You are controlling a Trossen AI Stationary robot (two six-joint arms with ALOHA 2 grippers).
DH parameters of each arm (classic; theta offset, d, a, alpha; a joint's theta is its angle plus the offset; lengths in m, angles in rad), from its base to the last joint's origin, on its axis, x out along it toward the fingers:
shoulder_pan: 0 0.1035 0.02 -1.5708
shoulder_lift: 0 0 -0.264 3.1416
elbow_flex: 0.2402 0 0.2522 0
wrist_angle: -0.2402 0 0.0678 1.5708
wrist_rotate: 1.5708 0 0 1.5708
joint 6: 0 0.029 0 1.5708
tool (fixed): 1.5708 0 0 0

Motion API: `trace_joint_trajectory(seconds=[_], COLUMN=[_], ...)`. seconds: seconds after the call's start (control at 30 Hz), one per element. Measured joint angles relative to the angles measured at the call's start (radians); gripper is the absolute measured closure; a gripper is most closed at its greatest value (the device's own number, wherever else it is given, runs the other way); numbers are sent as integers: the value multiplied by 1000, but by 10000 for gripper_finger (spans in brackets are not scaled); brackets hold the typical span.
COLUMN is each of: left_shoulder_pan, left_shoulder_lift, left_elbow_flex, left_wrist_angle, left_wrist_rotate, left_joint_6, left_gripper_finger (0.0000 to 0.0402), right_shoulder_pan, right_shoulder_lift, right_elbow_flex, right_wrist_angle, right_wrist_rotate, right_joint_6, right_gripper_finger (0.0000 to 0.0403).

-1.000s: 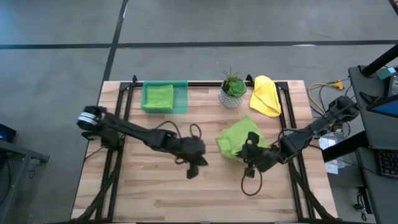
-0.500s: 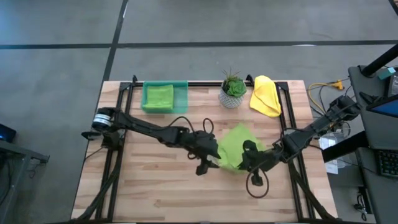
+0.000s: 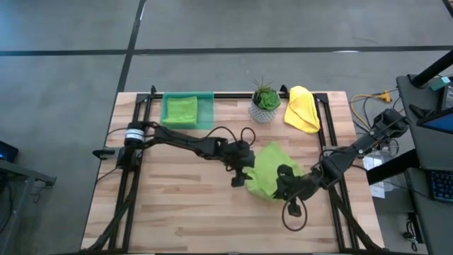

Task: Fold microfiber towels
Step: Fold the yellow-green microfiber cloth

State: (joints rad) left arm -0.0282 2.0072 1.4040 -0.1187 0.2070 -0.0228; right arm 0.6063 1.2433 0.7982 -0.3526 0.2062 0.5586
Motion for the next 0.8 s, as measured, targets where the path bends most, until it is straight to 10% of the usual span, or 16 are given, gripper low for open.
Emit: trace_joint_trajectory(seconds=[0.53, 0.8], left_shoulder_pan=[20, 23], left_shoulder_lift=[169, 162], left_elbow_flex=[120, 146], left_wrist_angle=[-116, -233], left_wrist_rotate=[-38, -18], left_joint_6=[4, 4], left_gripper_finger=[160, 319], right_shoulder_pan=[38, 37], right_shoulder_lift=[18, 18], right_elbow_flex=[-1, -1], right_wrist_angle=[18, 13], right_wrist_rotate=[33, 56], right_joint_6=[81, 80], right_gripper_finger=[394, 394])
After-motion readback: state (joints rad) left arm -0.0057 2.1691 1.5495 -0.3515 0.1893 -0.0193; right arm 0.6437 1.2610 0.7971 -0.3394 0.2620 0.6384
